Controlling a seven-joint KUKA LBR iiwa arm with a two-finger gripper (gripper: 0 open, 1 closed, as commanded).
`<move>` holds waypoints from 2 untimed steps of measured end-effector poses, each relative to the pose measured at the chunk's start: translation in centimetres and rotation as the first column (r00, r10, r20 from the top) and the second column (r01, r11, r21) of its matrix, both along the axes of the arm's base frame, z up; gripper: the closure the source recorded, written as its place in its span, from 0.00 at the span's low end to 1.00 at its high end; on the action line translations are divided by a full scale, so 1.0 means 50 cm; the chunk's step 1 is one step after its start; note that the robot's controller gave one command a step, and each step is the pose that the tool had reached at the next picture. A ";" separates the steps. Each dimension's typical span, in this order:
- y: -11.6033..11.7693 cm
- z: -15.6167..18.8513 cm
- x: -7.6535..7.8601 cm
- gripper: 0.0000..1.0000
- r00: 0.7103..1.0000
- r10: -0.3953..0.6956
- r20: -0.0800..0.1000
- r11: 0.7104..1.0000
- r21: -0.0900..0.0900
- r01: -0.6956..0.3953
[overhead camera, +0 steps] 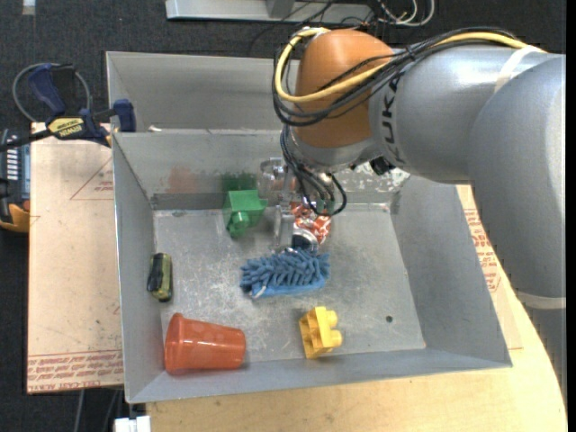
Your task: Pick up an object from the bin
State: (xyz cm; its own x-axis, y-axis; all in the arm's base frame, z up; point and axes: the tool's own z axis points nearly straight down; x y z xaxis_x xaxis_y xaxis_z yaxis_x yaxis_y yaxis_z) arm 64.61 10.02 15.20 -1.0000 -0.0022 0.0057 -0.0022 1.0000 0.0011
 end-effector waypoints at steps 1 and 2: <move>-0.001 0.009 0.004 0.00 1.000 -0.002 0.008 1.000 0.001 0.002; -0.057 -0.163 -0.126 0.00 0.997 0.075 0.006 0.997 0.002 -0.075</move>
Offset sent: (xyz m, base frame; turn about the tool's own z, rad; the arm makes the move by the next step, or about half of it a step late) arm -0.0634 -0.0294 -0.0820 -0.0769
